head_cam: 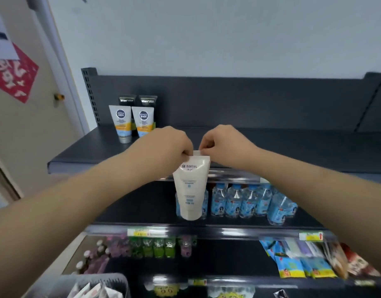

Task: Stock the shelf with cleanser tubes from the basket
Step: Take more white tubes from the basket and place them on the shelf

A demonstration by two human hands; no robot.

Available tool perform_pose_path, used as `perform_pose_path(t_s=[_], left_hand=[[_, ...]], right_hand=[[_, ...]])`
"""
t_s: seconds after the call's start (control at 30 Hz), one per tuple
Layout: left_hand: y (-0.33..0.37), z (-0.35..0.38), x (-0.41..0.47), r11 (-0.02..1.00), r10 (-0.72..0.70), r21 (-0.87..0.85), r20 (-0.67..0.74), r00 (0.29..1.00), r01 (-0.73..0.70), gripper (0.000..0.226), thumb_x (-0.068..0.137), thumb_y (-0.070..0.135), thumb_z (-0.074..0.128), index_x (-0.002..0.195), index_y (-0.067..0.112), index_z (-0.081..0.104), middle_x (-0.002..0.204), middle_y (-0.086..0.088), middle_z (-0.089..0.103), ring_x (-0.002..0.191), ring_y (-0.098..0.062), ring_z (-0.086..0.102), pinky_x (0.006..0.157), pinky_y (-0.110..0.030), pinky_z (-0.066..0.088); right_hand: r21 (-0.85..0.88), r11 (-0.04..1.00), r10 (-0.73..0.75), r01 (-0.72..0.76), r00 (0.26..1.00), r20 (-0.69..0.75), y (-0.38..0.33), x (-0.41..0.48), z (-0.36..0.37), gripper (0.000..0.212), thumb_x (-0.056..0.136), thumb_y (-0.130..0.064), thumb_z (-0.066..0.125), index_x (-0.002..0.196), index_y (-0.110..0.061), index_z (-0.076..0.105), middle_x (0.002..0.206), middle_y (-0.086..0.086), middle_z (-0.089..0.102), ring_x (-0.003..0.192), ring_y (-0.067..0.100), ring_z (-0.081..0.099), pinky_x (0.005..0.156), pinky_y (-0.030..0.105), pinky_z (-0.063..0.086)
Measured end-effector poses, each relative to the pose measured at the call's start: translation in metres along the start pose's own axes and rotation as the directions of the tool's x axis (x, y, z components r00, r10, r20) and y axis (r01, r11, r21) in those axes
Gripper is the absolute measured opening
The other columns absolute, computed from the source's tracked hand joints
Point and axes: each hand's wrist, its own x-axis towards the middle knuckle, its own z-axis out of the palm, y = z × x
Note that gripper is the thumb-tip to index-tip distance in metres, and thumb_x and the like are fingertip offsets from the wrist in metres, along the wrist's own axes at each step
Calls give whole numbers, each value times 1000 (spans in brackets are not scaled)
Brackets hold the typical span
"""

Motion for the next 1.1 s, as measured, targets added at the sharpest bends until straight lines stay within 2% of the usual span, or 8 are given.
perform_pose_path(t_s=[0.17,0.47,0.63,0.73,0.8,0.87,0.97,1.1], left_hand=[[1,-23,39,999,46,-9,-85,995,-47,24,93,19,50,101,22,72,94,3,69,88,-20,63,80,-37,52],[-12,-33,143,984,138,-91,-141,980,-152,23,91,19,52,101,23,72,97,3,67,89,-21,63,74,-34,50],[-16,-22,210,969,187,-134,-151,971,-207,25,91,18,53,108,25,70,104,4,66,92,-19,62,71,-29,43],[-21,-8,245,964,196,-153,-143,970,-217,24,90,19,55,108,25,70,104,4,66,90,-20,61,69,-29,42],[-25,2,265,963,201,-154,-131,971,-220,23,91,19,54,107,25,70,100,3,64,88,-20,61,67,-29,41],[-29,13,283,963,209,-150,-117,971,-226,22,91,18,54,104,23,70,91,4,60,82,-20,60,65,-29,39],[-35,26,304,965,203,-147,-111,973,-218,21,91,16,52,99,24,69,80,5,55,70,-17,55,57,-26,37],[-43,39,326,966,181,-167,-117,976,-199,25,91,17,53,109,24,68,104,-1,65,87,-23,60,66,-30,42]], right_hand=[[8,1000,28,-27,998,-62,15,32,-38,15,83,-12,59,79,-17,73,72,-15,61,67,1,56,56,14,41],[-11,990,138,-139,986,-96,69,108,-82,14,75,-7,61,75,-11,74,76,0,72,69,12,68,62,20,52],[-86,977,186,-194,979,-87,105,150,-88,22,77,-7,62,60,-22,65,64,-9,64,64,10,62,67,27,52],[-74,971,223,-229,972,-73,125,175,-85,22,77,-7,63,60,-22,65,65,-9,65,66,12,65,68,28,52],[-71,968,238,-243,969,-68,137,191,-80,26,76,-7,64,56,-23,62,63,-9,63,65,10,63,62,22,51],[-84,965,243,-248,968,-59,146,205,-73,31,76,-7,64,53,-25,58,60,-11,60,58,4,56,53,13,42],[-105,960,257,-258,966,-30,159,223,-63,31,77,-6,64,52,-23,57,59,-10,58,56,3,51,50,16,36],[-116,955,270,-274,962,-44,175,240,-52,35,79,-6,62,50,-24,53,56,-12,53,53,2,47,47,15,33]])
